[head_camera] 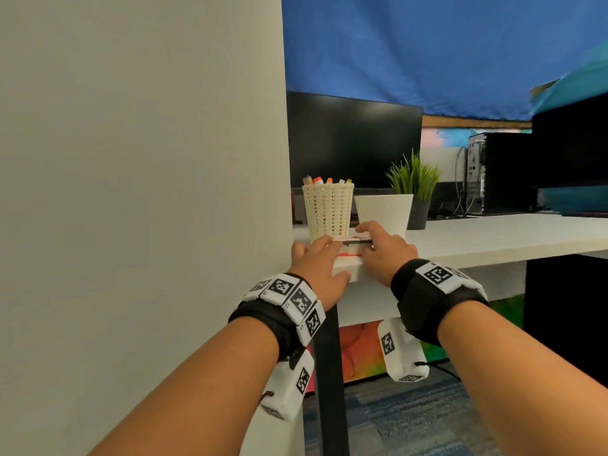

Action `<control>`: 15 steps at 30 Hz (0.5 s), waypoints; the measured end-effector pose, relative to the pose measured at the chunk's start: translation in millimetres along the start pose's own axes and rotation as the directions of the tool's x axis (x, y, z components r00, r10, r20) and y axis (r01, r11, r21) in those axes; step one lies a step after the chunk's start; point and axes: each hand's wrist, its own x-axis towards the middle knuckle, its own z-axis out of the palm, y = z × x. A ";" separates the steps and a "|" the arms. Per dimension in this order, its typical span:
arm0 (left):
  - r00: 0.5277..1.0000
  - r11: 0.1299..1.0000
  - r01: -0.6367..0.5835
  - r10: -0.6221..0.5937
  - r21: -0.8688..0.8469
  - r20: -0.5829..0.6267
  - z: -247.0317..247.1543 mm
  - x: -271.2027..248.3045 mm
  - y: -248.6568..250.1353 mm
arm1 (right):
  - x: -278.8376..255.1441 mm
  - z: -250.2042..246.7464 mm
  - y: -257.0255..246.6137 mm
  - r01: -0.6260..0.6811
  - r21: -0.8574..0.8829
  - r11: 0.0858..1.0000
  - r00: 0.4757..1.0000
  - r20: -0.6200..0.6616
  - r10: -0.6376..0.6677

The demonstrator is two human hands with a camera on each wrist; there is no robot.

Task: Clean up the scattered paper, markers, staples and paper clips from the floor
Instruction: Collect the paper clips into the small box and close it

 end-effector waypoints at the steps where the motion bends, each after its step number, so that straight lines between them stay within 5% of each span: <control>1: 1.000 1.000 0.003 -0.003 -0.012 -0.008 3.3 -1.1 -1.1 | -1.5 0.4 -0.6 0.004 -0.012 1.000 1.000 -0.013 -0.004; 9: 0.983 0.970 0.012 -0.056 -0.244 -0.174 15.1 -19.7 -13.0 | -7.4 5.9 5.1 0.002 0.132 0.991 0.990 -0.141 0.016; 15: 0.990 0.973 0.008 -0.040 -0.230 -0.133 7.0 -114.3 -45.8 | -51.7 -4.4 1.8 0.067 0.341 0.938 0.985 -0.173 -0.008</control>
